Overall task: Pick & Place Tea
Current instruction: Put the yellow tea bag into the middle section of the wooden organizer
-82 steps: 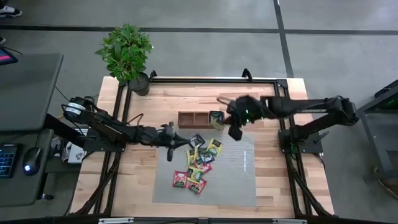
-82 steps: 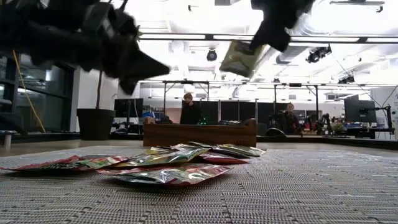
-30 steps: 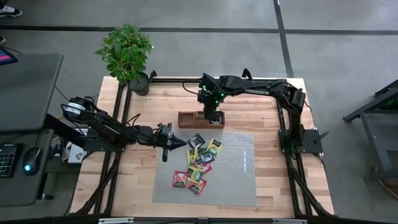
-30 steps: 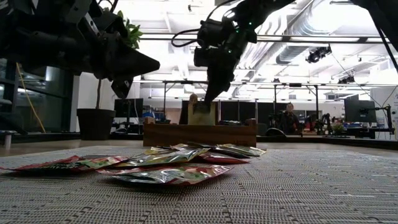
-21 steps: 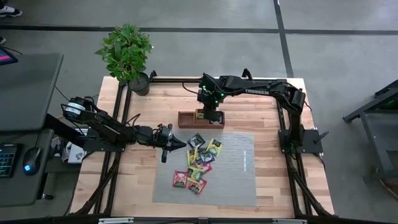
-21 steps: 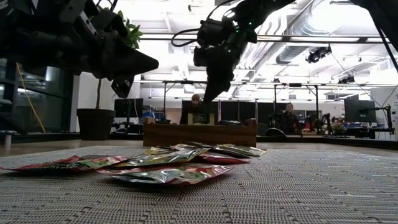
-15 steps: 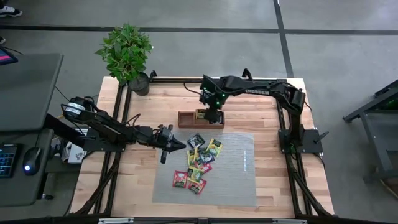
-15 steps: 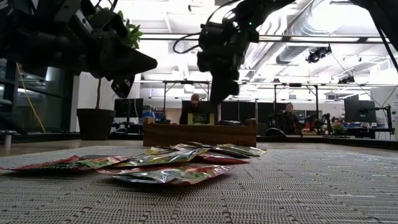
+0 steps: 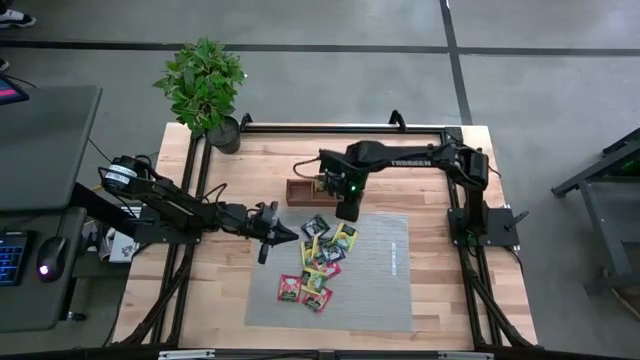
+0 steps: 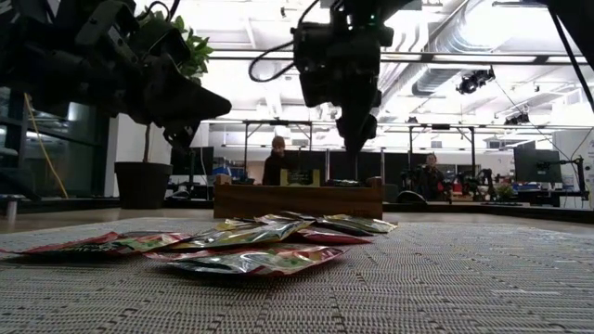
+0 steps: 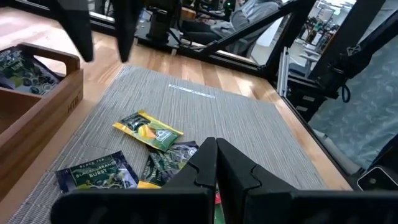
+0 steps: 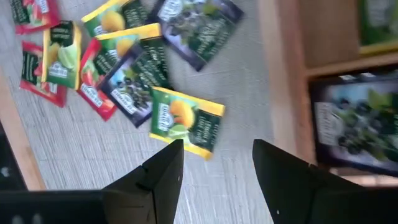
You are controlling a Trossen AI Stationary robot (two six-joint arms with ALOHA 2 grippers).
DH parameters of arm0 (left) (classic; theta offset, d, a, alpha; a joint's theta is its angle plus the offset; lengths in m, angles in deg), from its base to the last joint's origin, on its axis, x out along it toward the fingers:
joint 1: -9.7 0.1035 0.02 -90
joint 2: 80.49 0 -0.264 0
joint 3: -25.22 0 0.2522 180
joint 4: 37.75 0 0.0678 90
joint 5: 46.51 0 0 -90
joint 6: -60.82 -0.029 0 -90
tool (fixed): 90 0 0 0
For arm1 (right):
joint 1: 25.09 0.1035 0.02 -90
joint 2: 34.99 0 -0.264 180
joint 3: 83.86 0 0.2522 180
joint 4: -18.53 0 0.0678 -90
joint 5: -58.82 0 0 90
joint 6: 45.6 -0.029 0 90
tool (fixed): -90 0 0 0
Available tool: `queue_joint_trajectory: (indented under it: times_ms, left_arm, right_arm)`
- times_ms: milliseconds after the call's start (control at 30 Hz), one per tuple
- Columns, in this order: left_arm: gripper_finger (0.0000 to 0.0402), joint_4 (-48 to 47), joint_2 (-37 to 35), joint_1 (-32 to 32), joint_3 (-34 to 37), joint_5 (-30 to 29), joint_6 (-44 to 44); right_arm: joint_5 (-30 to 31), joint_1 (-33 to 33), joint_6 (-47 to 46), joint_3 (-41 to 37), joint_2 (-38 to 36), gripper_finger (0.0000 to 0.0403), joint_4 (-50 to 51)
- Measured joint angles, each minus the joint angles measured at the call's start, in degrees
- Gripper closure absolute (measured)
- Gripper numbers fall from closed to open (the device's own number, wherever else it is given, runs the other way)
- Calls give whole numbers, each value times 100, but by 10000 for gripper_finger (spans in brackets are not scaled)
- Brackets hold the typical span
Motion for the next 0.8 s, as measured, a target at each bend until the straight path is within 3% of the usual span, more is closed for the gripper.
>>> queue_joint_trajectory:
  times_ms: [333,567,800]
  left_arm:
    - [401,-666,7,2,-315,79,-44]
    - [401,-1383,195,1,-942,89,-114]
    - [401,-1876,791,2,-1789,132,-108]
  right_arm:
    - [-4,434,-520,-1215,-46,214,-1328]
    - [8,406,-339,-1846,-233,214,-1680]
    - [8,270,-465,-2820,-788,214,-2840]
